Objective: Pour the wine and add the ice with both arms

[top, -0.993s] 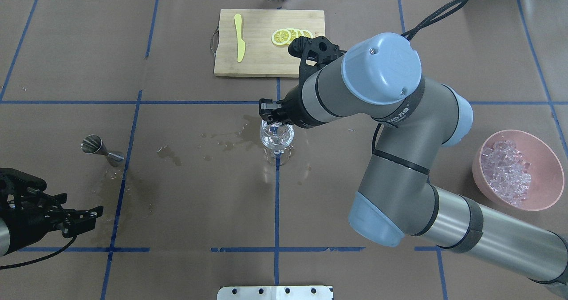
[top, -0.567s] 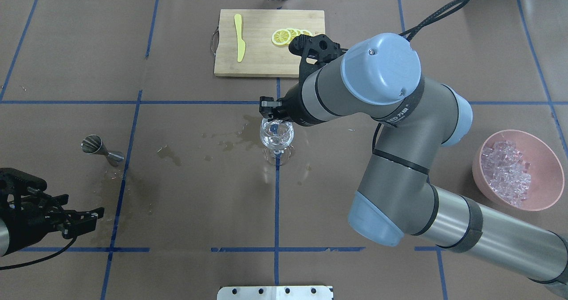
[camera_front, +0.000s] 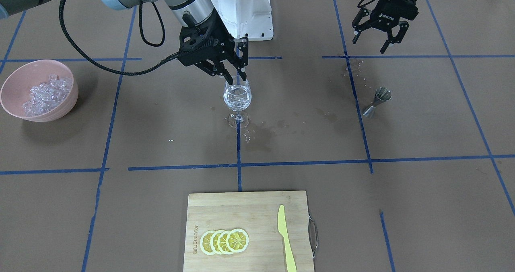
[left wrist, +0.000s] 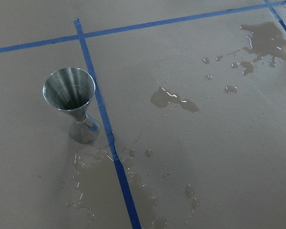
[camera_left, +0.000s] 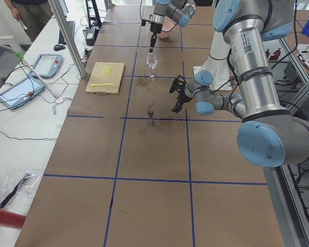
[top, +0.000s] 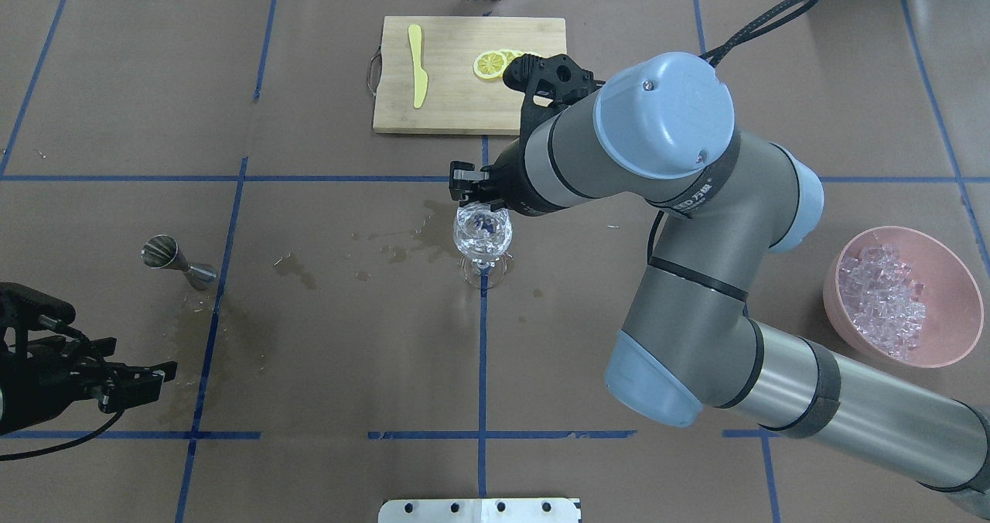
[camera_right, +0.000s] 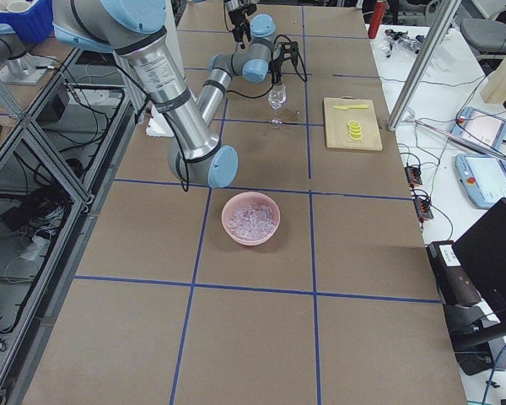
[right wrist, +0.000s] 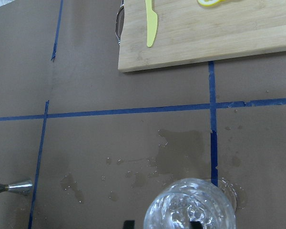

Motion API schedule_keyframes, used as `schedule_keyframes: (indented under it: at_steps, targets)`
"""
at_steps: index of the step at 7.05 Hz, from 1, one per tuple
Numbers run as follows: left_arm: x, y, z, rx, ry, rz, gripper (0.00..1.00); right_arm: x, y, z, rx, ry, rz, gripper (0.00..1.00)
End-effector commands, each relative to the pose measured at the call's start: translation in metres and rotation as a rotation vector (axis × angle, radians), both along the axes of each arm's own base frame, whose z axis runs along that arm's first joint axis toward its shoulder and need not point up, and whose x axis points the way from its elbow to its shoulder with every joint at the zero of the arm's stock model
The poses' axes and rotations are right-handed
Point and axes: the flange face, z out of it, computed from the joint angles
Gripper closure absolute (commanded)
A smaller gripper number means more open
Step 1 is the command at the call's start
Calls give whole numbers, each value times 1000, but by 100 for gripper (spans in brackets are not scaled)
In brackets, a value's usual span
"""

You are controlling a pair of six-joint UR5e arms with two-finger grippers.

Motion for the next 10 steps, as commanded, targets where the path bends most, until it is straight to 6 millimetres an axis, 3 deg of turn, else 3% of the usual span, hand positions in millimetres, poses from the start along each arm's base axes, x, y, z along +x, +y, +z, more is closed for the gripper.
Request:
schedule_keyframes:
  at_steps: [1, 2, 3, 6, 8, 10]
  targets:
    - [-11, -6, -7, -28, 26, 43, 0, 0, 0, -1, -9, -5, 4, 16]
    - [-25, -15, -11, -8, 26, 65, 0, 1, 0, -3, -8, -8, 6, 5]
    - [-40, -26, -8, 14, 14, 89, 0, 3, -3, -2, -9, -5, 10, 1]
    - [-75, -65, -14, 37, -30, 161, 0, 17, -3, -5, -8, -10, 18, 0]
    - [-102, -109, -31, 63, -97, 150, 0, 40, -6, -11, -20, 3, 39, 0]
    - [-130, -159, -53, 120, -210, 126, 0, 79, -32, -3, -65, 31, 44, 0]
